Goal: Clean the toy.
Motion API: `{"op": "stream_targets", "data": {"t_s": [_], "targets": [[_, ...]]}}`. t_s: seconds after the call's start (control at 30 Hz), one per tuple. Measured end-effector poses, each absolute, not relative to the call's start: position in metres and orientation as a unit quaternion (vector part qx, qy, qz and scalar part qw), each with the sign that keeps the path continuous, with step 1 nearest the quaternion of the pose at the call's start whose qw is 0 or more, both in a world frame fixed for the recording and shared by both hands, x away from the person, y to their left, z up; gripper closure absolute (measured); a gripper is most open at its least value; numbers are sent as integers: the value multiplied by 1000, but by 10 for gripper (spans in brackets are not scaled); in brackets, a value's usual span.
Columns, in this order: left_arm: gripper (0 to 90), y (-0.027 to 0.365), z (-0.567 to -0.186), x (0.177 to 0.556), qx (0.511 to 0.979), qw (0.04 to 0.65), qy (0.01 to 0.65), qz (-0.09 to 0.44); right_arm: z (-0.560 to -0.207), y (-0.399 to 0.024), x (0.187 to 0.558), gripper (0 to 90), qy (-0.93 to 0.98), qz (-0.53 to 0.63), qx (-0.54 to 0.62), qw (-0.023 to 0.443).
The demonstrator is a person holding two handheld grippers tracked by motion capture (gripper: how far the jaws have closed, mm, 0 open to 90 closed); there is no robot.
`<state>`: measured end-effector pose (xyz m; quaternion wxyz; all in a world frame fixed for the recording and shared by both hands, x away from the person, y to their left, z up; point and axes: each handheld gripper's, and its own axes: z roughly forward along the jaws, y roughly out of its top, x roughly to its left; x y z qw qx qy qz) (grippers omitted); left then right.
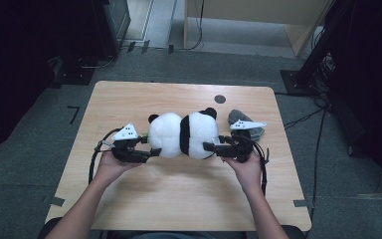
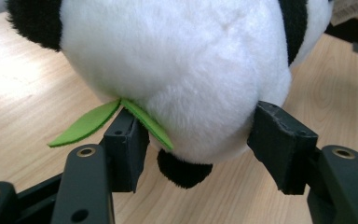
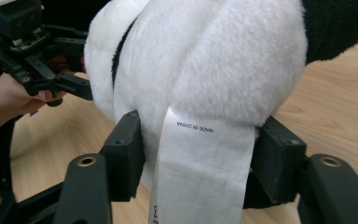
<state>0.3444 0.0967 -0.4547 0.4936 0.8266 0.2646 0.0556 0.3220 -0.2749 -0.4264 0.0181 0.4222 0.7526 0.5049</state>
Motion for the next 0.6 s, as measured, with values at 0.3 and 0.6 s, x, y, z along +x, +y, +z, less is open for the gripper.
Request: {"op": "stream_targets", "data": {"t_s": [0.3,0.6], "targets": [[533,98,-453,347,814,501,291,47,-425,-270,320,314,769,499,399,37],[615,103,-448,350,797,516,313,25,-432,-255,321,209,809,448,378,53]]}}
